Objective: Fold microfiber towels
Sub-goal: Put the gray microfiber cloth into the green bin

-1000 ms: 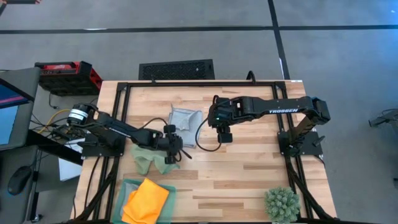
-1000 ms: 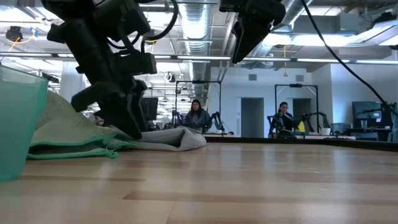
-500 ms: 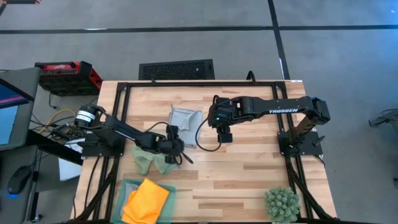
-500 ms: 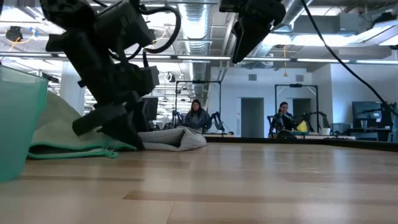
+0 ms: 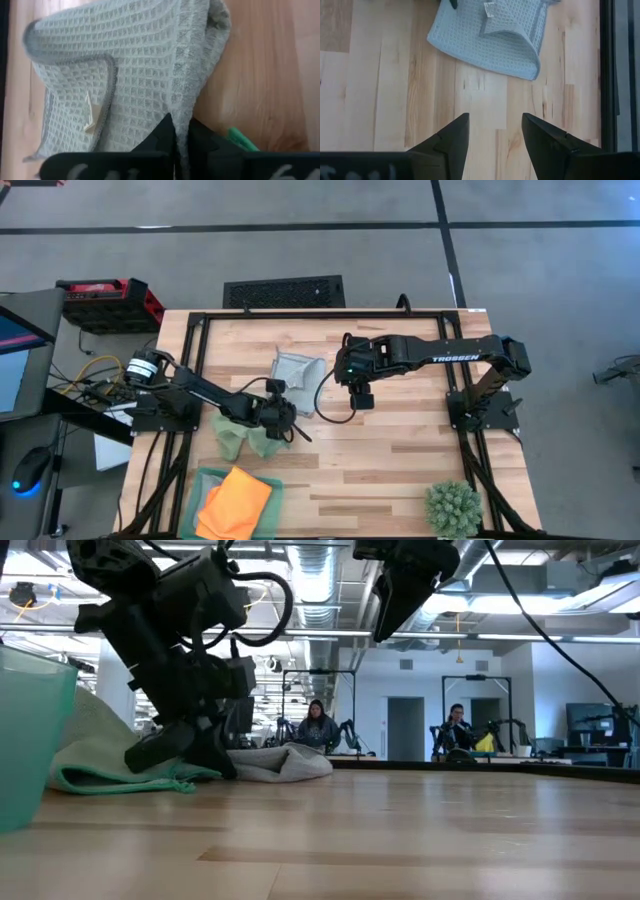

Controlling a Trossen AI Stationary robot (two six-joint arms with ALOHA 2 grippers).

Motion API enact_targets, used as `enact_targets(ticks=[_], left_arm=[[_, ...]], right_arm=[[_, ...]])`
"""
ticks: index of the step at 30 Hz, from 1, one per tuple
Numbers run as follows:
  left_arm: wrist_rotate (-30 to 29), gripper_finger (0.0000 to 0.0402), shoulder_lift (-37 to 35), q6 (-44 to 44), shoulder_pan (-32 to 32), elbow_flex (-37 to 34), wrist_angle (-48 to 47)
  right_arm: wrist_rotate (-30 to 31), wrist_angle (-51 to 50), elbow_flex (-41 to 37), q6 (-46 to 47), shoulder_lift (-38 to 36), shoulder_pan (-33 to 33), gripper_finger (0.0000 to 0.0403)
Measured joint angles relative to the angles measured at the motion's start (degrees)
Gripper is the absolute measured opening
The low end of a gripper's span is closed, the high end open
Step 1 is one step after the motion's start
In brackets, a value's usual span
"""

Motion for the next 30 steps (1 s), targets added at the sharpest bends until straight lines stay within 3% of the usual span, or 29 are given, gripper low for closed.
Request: enact_targets(ticks=[14,30], left_arm=[[0.6,0.0003,-0.4,-1.4,0.0,15.0,-20.2],[0.3,0.0001,-3.4,-11.7,-4.9,29.4,-43.9]], right_arm=[[0.0,-1.0,0.0,0.0,0.0,0.0,0.0205],[0.0,-5.2,0.0,0.1,-1.4,0.0,0.0205]])
